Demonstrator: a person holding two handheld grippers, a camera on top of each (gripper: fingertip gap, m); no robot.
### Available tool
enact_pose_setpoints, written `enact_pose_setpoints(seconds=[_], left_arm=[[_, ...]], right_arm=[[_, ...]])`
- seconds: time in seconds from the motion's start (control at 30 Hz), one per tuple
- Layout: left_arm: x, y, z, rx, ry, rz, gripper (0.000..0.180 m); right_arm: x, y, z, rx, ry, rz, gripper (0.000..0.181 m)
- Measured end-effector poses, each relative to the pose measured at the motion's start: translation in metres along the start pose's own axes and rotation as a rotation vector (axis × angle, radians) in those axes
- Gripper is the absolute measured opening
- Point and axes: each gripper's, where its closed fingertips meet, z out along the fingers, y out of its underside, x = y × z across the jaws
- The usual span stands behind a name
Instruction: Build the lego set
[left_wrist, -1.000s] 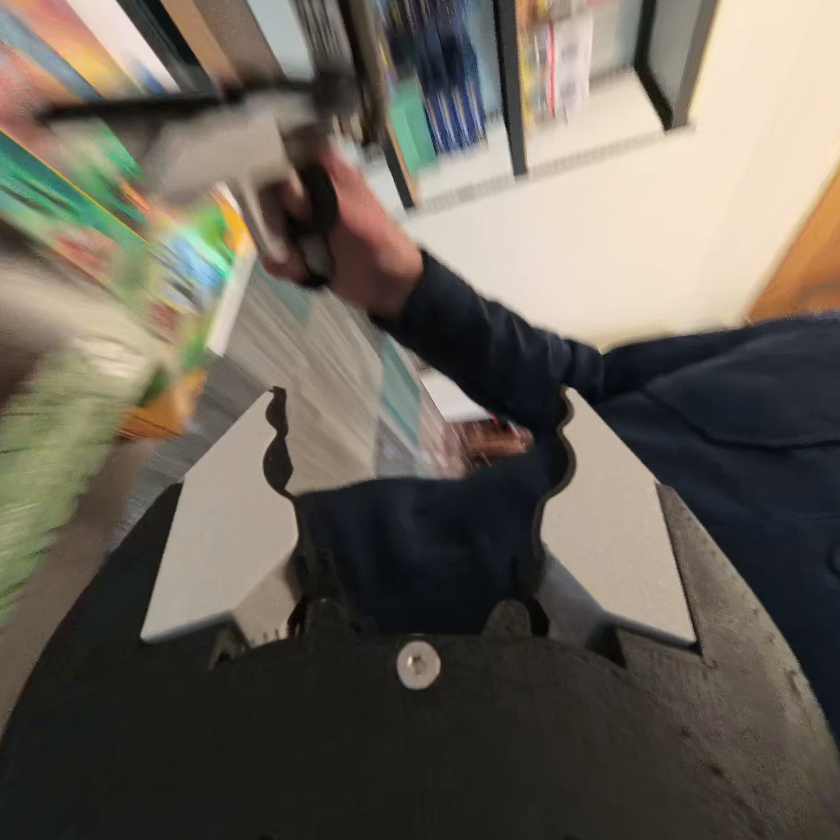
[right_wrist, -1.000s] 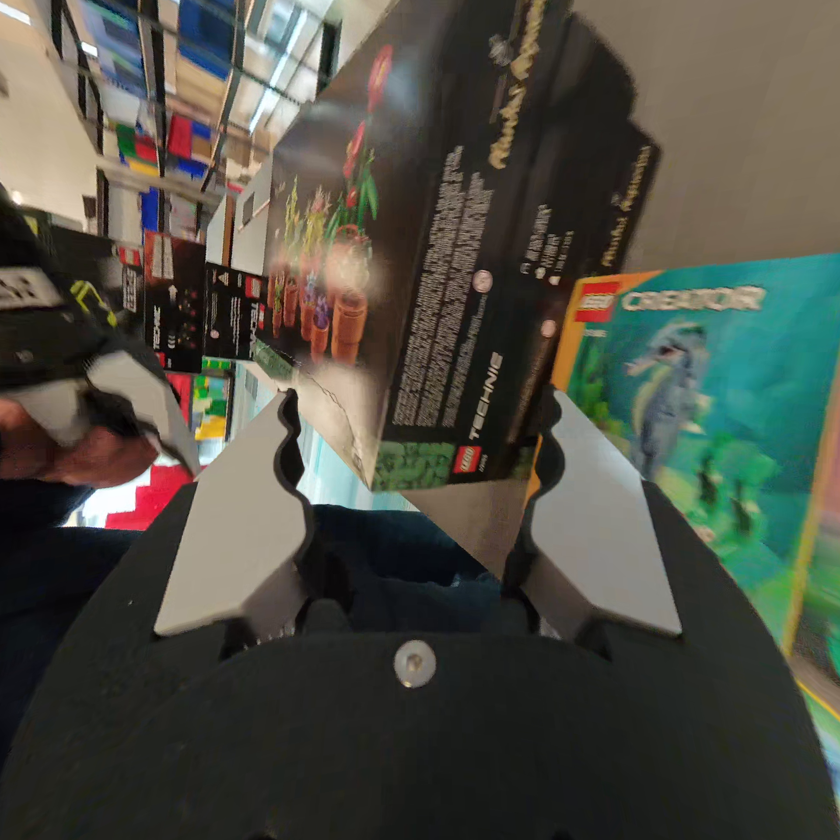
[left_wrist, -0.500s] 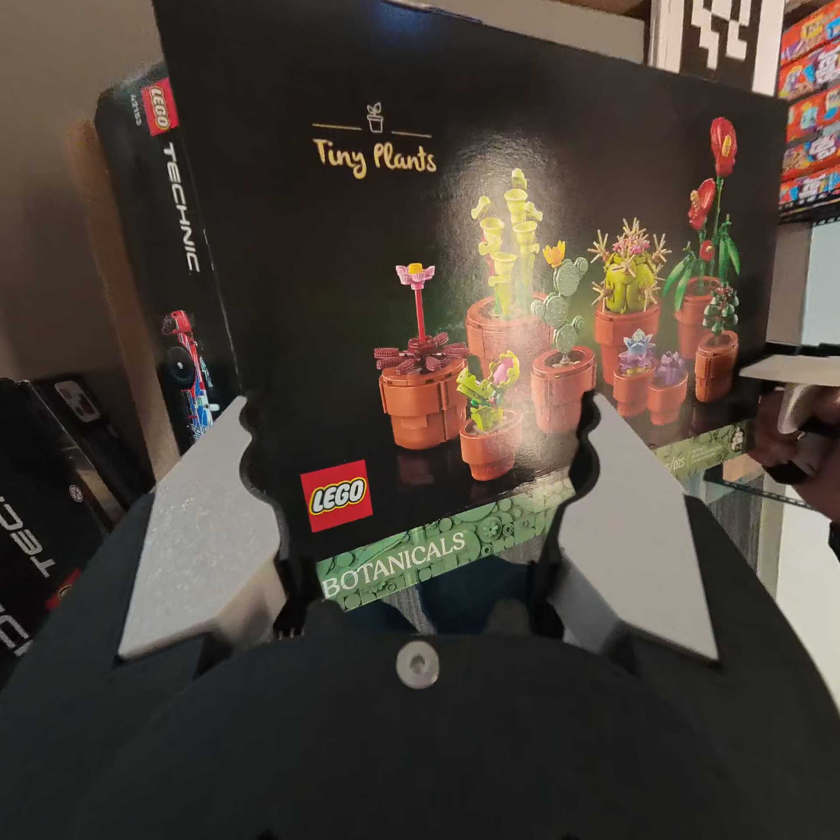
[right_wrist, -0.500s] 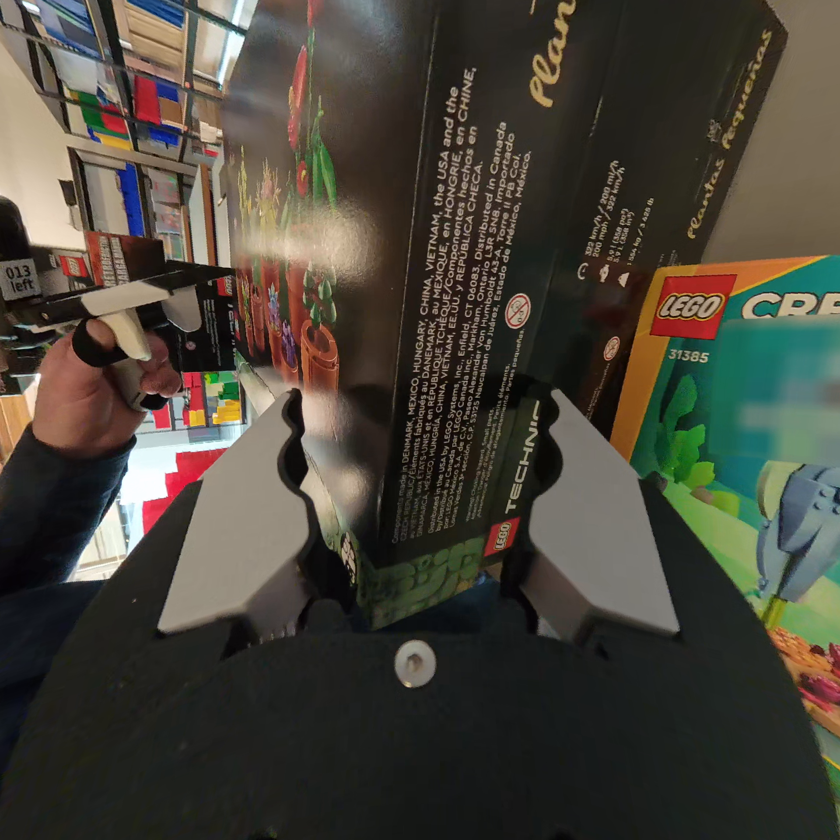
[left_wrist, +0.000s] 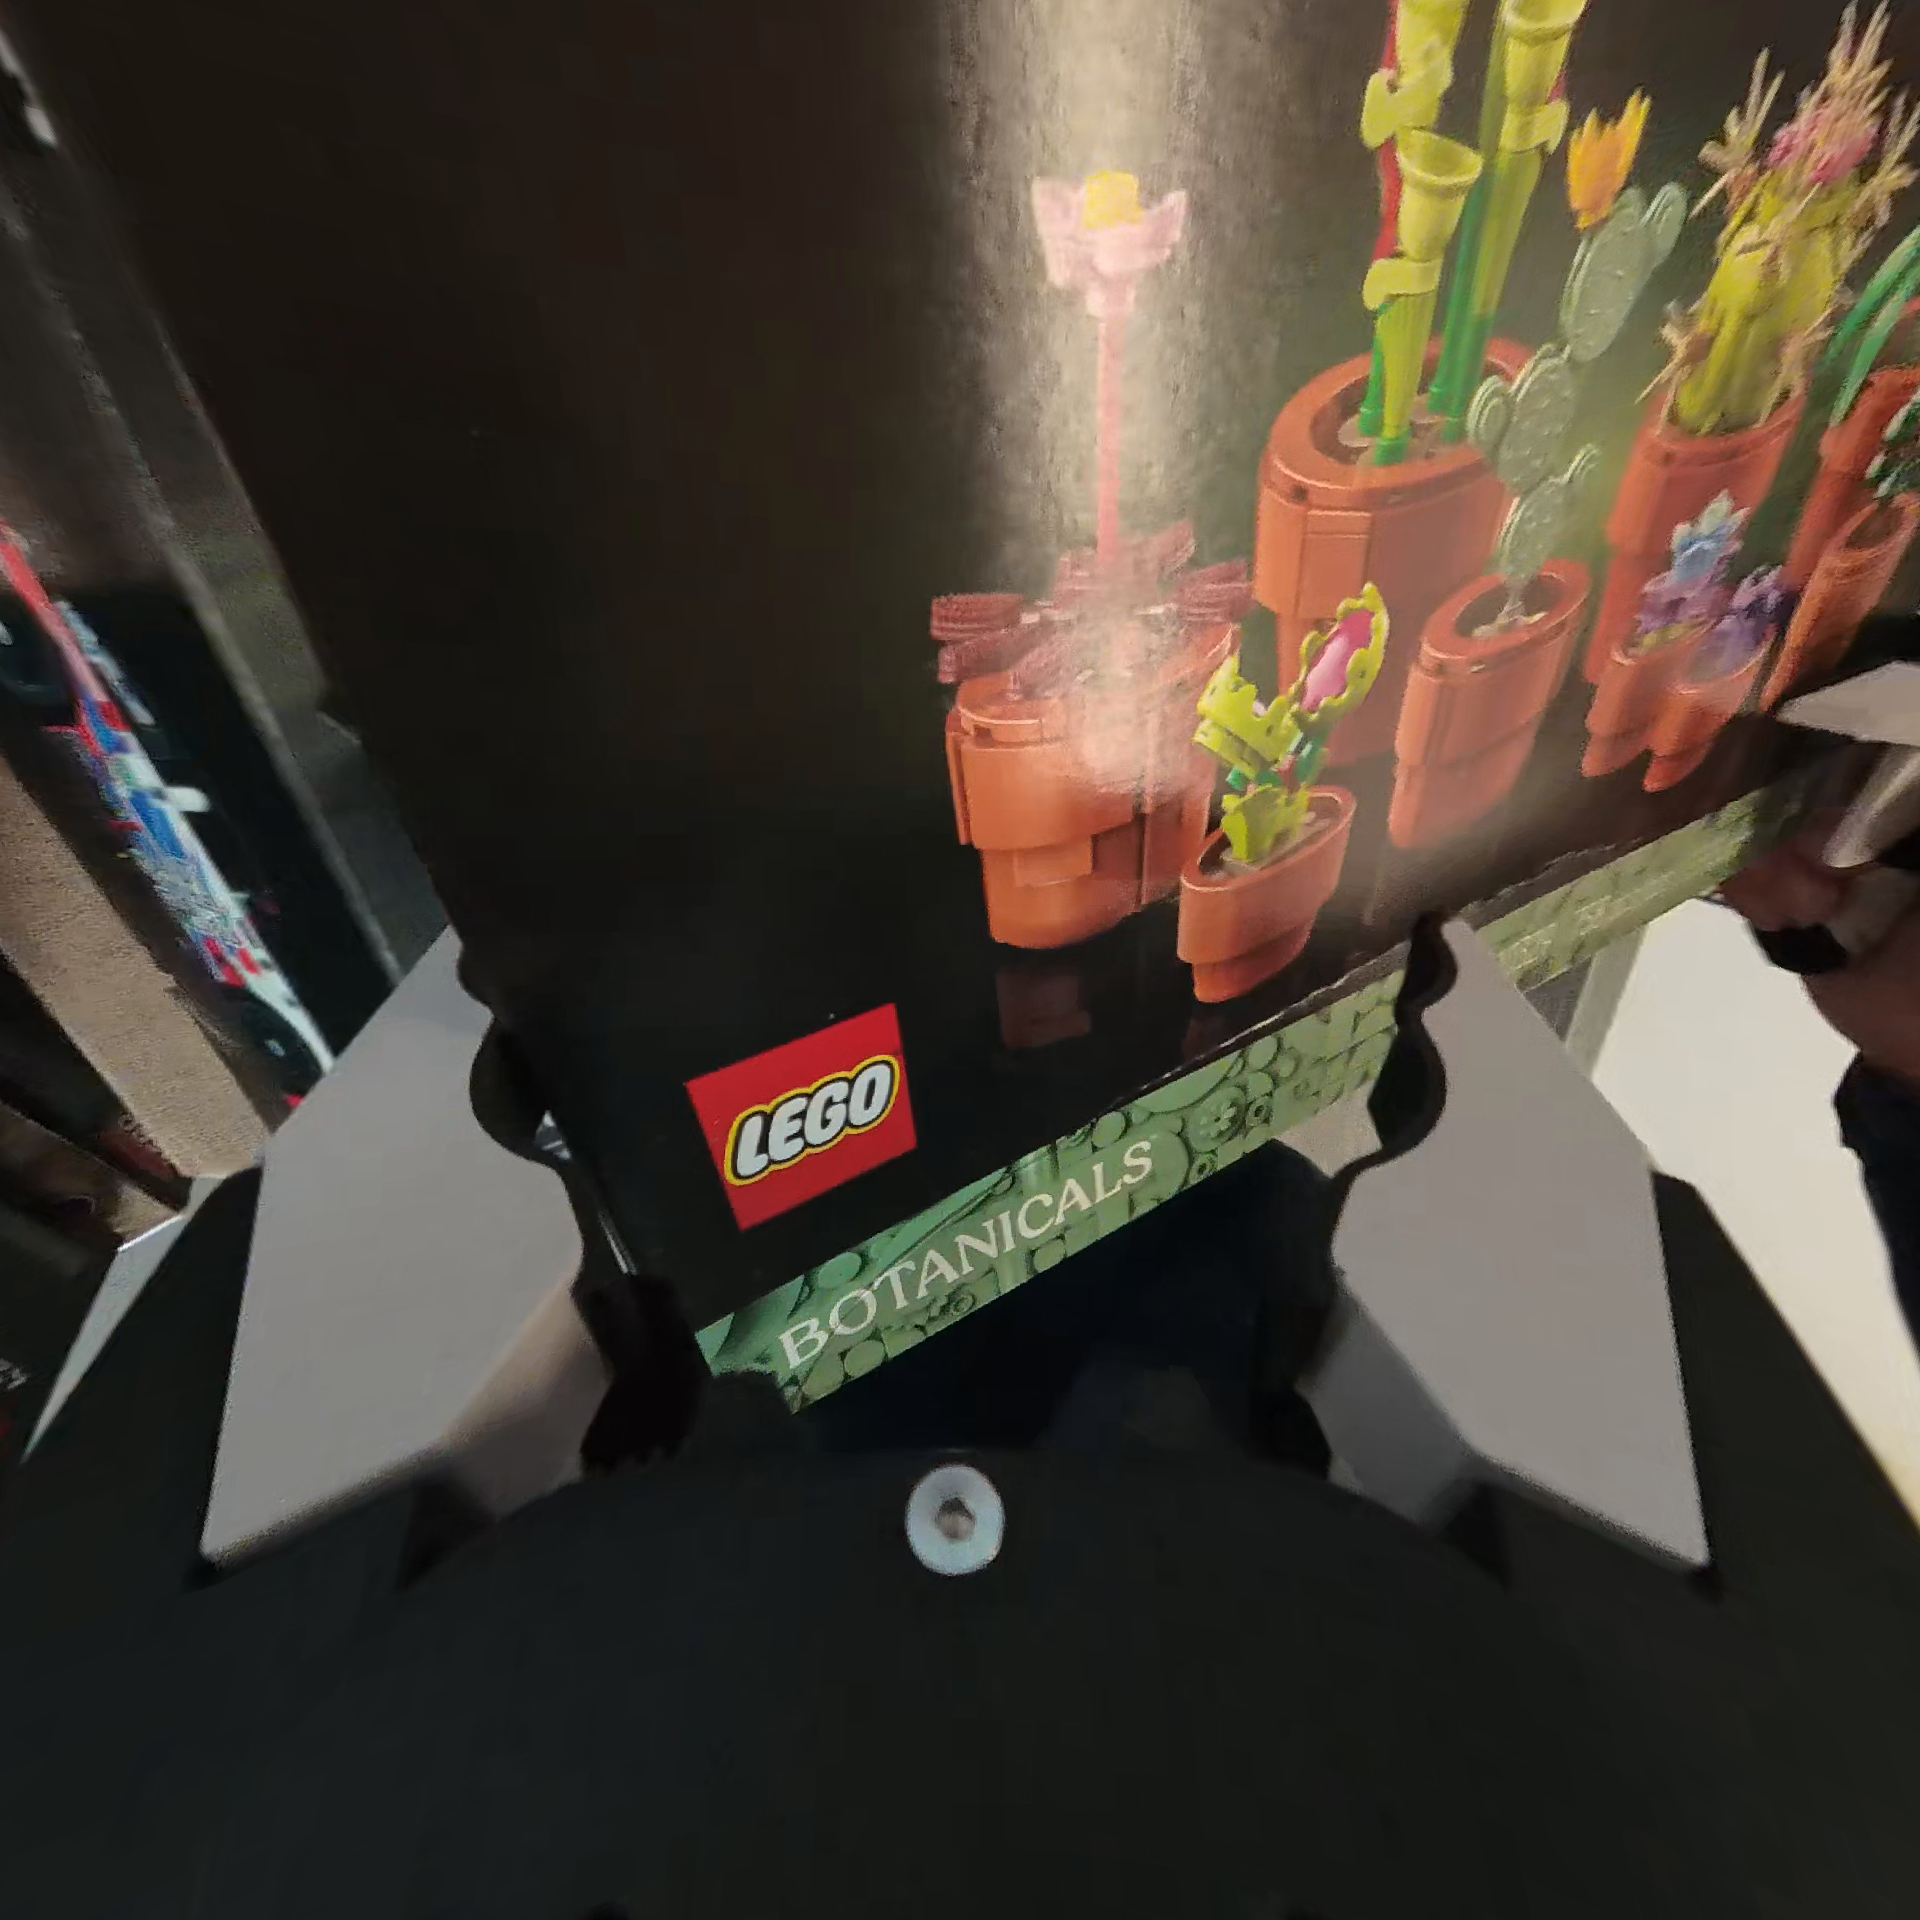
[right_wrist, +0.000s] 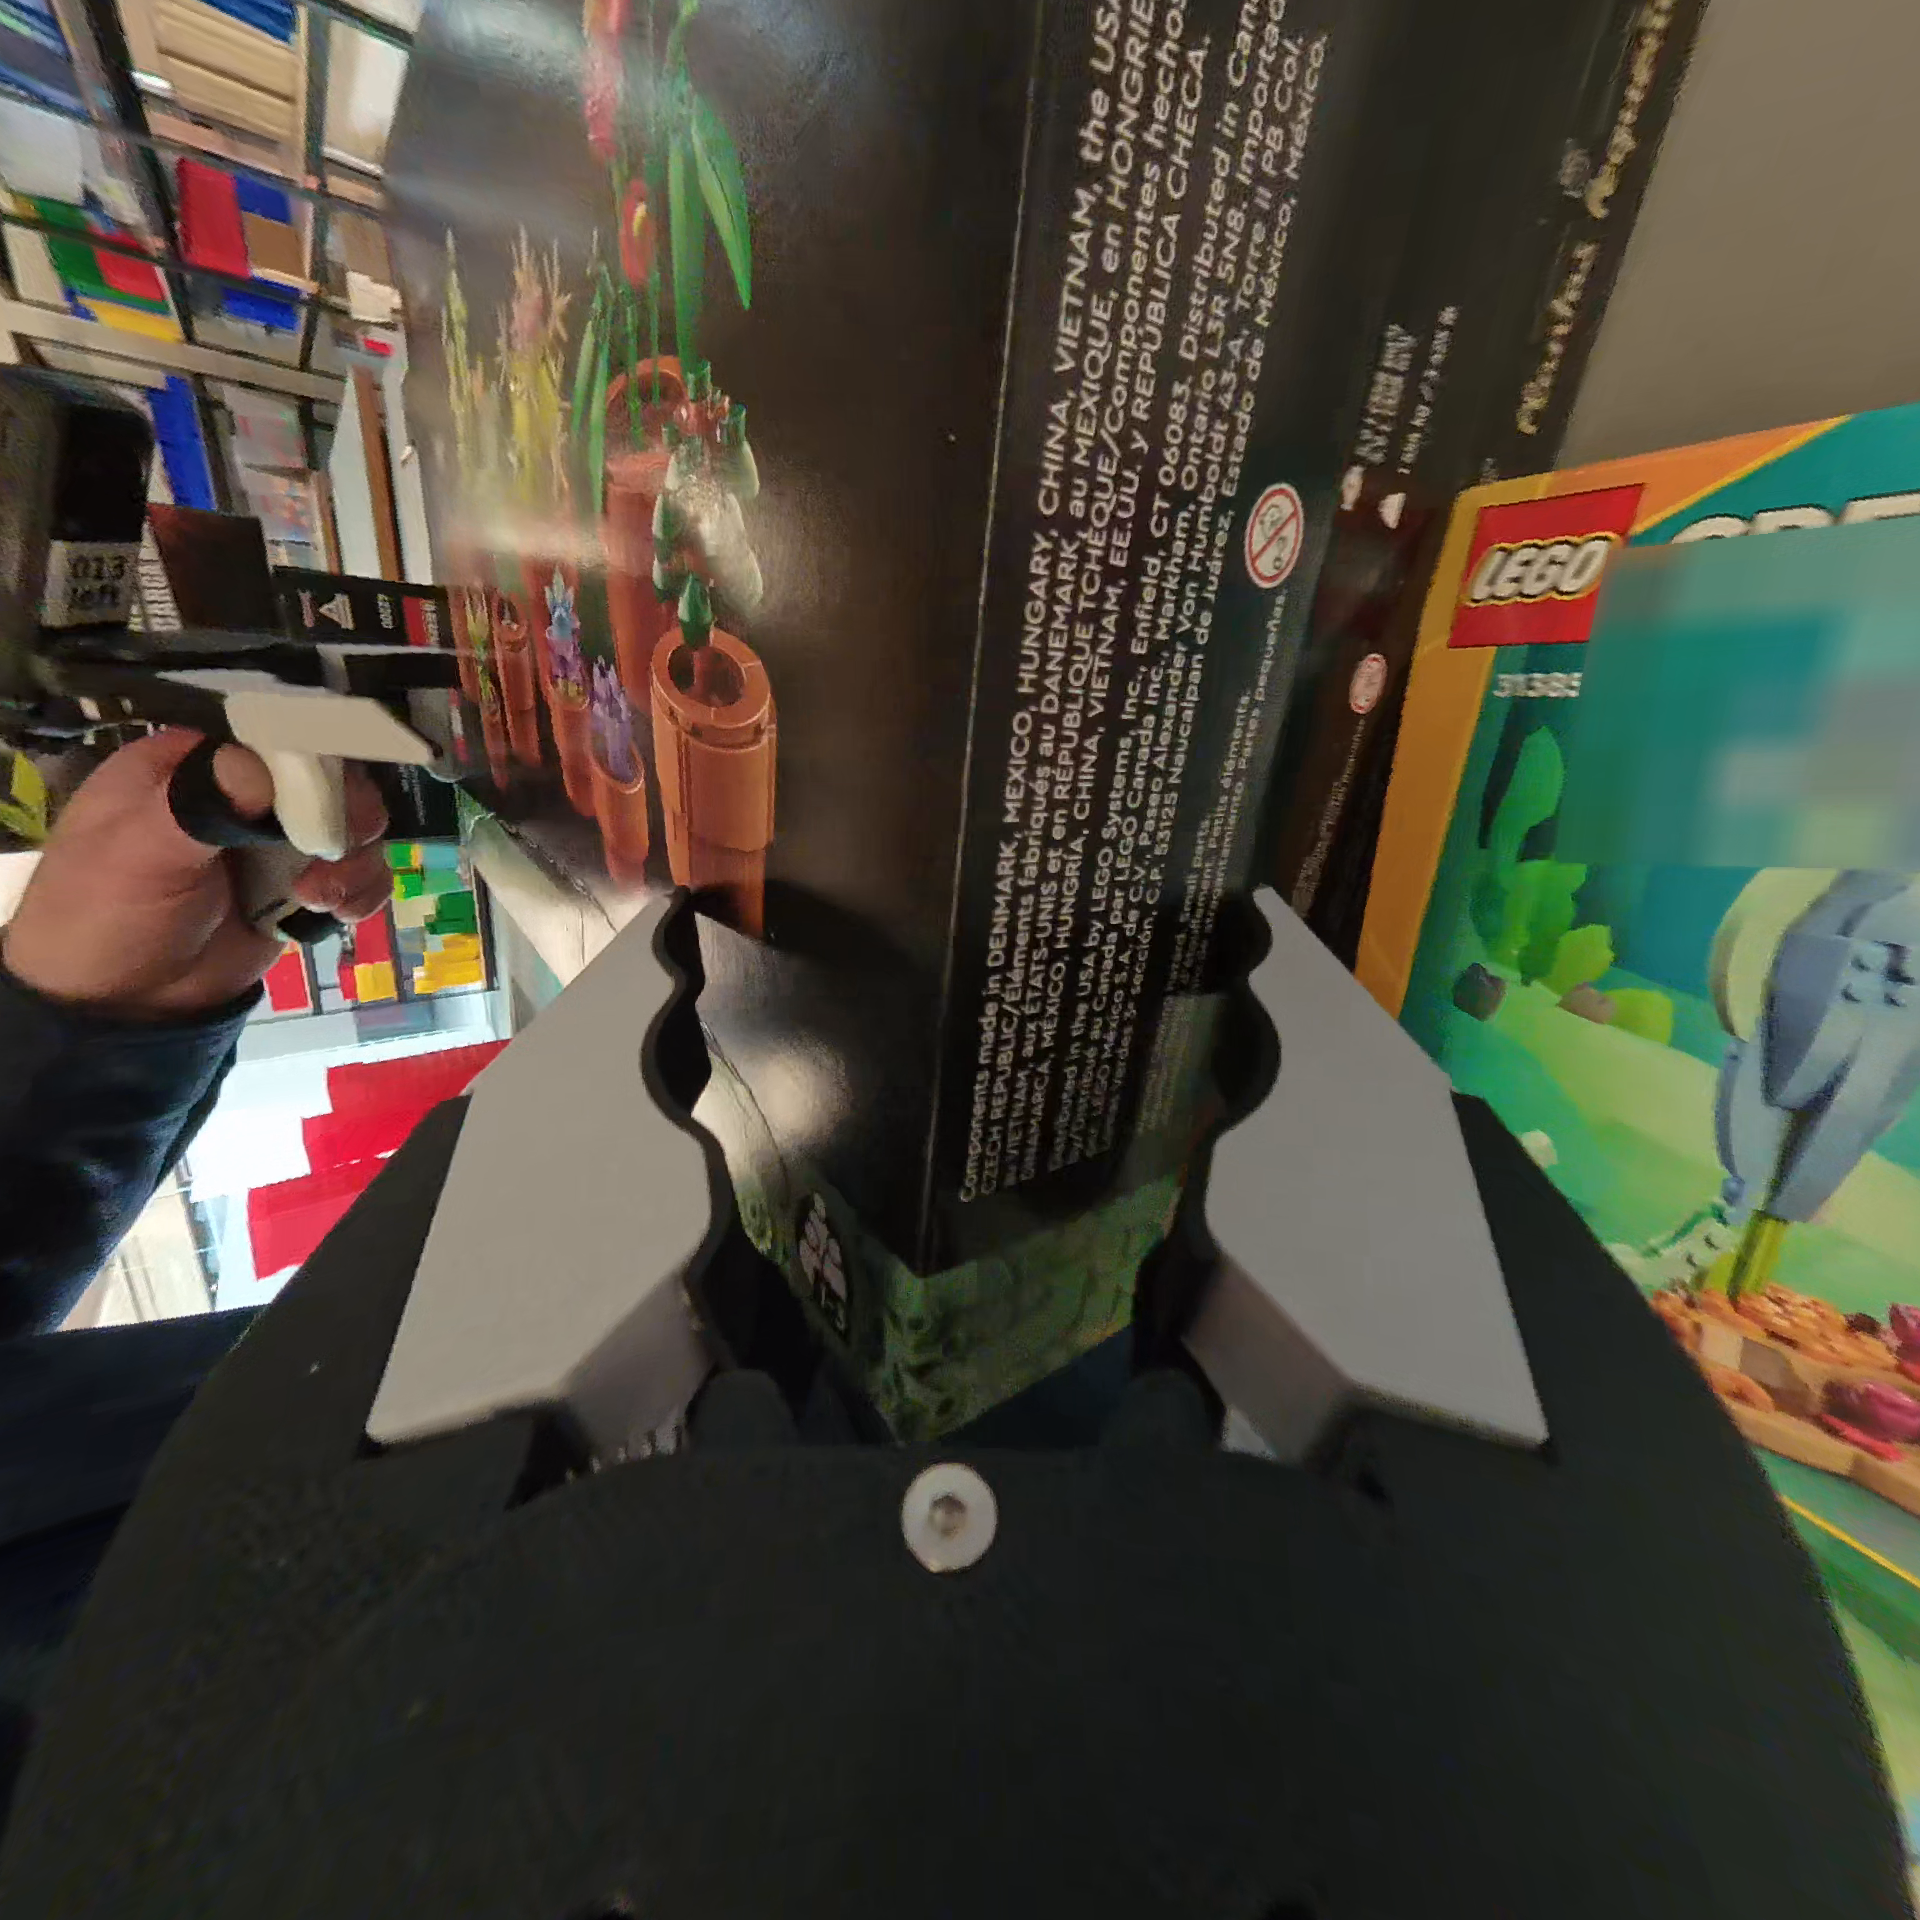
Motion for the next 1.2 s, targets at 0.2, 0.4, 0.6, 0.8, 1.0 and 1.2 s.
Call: enact_pose_setpoints(seconds=[0.2,0.4,0.6,0.8,1.0,1.2], left_arm=[[0.028,0.023,0.012,-0.039,0.033,0.063,0.158],[0.022,0.026,0.011,0.019,0.05,0.058,0.138],[0.022,0.026,0.011,-0.122,0.066,0.05,0.136],[0.045,0.02,0.015,-0.116,0.093,0.037,0.158],[0.097,0.024,0.035,-0.143,0.136,0.111,0.159],[0.161,0.01,0.069,-0.218,0.14,0.295,0.159]], right_arm=[[0.014,0.025,-0.031,-0.102,-0.006,0.031,0.097],[0.013,0.054,-0.047,-0.141,-0.149,0.108,0.083],[0.012,0.024,-0.028,-0.019,-0.193,0.15,0.089],[0.015,0.028,-0.041,-0.04,-0.164,0.126,0.091],[0.039,0.049,-0.093,0.063,-0.135,0.18,0.091],[0.075,0.083,-0.147,0.217,-0.124,0.318,0.091]])
